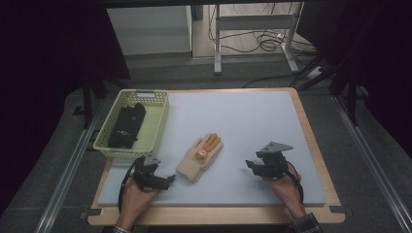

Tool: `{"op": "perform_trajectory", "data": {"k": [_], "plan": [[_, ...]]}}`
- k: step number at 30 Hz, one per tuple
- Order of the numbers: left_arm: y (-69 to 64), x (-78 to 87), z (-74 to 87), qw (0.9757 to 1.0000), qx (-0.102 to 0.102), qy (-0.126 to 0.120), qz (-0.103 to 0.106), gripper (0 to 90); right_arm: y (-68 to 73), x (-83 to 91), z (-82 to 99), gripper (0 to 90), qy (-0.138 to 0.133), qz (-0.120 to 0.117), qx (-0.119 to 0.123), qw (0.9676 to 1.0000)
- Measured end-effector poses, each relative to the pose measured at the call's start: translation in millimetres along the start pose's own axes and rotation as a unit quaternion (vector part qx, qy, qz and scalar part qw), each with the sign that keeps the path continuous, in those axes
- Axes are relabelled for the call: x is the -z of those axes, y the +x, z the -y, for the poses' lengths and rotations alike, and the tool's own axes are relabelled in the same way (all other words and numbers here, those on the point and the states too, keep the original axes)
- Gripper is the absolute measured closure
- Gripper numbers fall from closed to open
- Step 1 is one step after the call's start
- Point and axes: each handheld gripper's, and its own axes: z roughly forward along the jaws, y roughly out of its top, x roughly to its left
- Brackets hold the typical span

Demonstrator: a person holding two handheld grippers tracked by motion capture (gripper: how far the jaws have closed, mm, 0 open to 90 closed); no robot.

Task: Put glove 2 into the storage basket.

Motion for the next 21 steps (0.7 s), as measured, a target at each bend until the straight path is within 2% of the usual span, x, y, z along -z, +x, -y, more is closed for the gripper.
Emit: {"op": "perform_trajectory", "data": {"k": [3, 10, 21], "plan": [[0.0, 0.0, 0.0, 1.0000, 0.001, 0.000, 0.000, 0.0, -12.4, 4.7, 11.1, 33.5, 0.008, 0.017, -0.010, 0.9998], [-0.1, 0.1, 0.1, 1.0000, 0.002, 0.000, 0.000, 0.0, -26.7, 6.9, 28.3, 24.6, 0.017, 0.041, -0.019, 0.9988], [0.0, 0.4, -0.1, 1.0000, 0.001, 0.000, 0.000, 0.0, -26.2, 5.9, 30.2, 18.5, 0.017, 0.048, -0.015, 0.9986]]}}
